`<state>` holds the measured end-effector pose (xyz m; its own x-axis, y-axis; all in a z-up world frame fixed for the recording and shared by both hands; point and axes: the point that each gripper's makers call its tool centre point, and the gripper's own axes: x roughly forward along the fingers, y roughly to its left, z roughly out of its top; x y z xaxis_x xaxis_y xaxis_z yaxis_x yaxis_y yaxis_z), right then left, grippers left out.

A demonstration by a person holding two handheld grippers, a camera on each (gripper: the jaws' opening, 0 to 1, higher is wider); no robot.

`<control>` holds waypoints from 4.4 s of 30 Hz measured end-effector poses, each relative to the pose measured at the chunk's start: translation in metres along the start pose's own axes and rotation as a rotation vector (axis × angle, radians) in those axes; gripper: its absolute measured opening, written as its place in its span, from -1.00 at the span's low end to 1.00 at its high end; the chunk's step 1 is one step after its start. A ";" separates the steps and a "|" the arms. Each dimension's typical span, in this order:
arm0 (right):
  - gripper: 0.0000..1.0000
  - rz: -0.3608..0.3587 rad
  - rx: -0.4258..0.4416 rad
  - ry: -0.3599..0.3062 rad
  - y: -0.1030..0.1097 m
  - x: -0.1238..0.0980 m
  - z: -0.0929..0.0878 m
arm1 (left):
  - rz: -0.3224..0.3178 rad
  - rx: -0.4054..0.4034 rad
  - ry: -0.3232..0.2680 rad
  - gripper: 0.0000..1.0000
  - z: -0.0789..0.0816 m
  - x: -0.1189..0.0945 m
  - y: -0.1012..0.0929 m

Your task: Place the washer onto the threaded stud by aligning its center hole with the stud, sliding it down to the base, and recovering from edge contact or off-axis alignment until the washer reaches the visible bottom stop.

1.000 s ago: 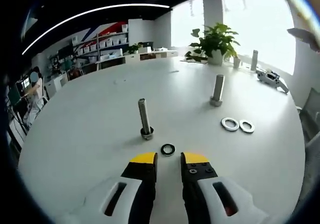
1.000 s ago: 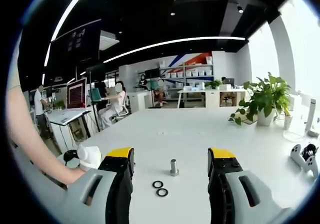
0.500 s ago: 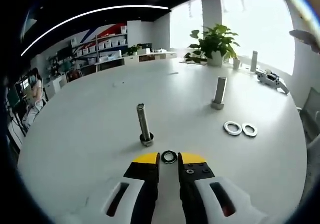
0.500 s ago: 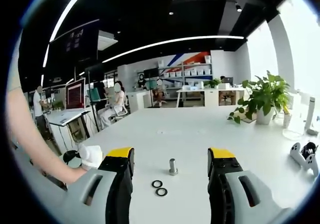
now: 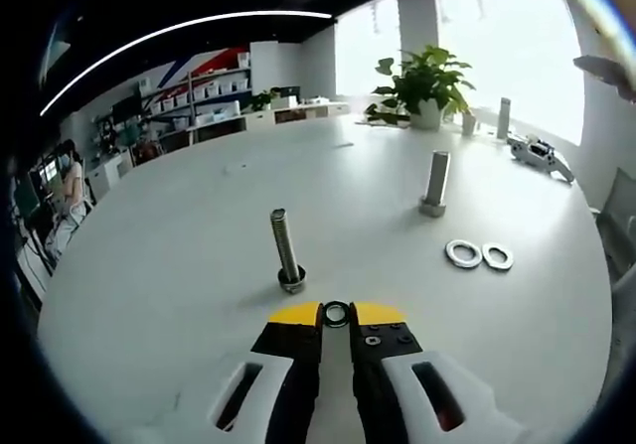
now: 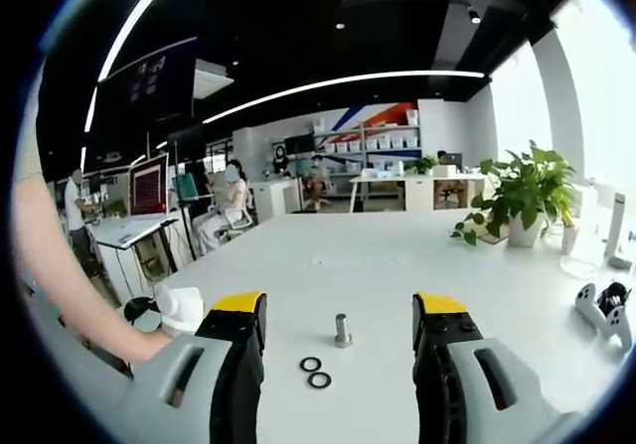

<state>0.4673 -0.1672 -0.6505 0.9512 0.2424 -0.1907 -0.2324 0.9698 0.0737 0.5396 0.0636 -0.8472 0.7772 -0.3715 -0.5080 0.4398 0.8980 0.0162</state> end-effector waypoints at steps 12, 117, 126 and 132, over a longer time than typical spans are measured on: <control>0.23 0.001 0.008 0.003 -0.001 0.000 -0.001 | 0.013 0.004 0.003 -0.84 0.002 0.000 0.006; 0.25 0.019 -0.019 -0.003 0.008 0.001 0.001 | 0.056 -0.016 -0.139 -0.74 0.089 -0.082 0.026; 0.25 0.021 -0.022 0.003 0.011 -0.001 0.001 | 0.041 -0.052 -0.205 -0.71 0.093 -0.116 0.027; 0.26 0.028 -0.052 0.011 0.016 -0.002 0.000 | 0.024 -0.080 -0.259 -0.71 0.101 -0.138 0.019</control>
<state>0.4621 -0.1520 -0.6488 0.9421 0.2694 -0.1997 -0.2693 0.9626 0.0284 0.4862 0.1082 -0.6901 0.8806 -0.3888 -0.2710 0.3910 0.9191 -0.0481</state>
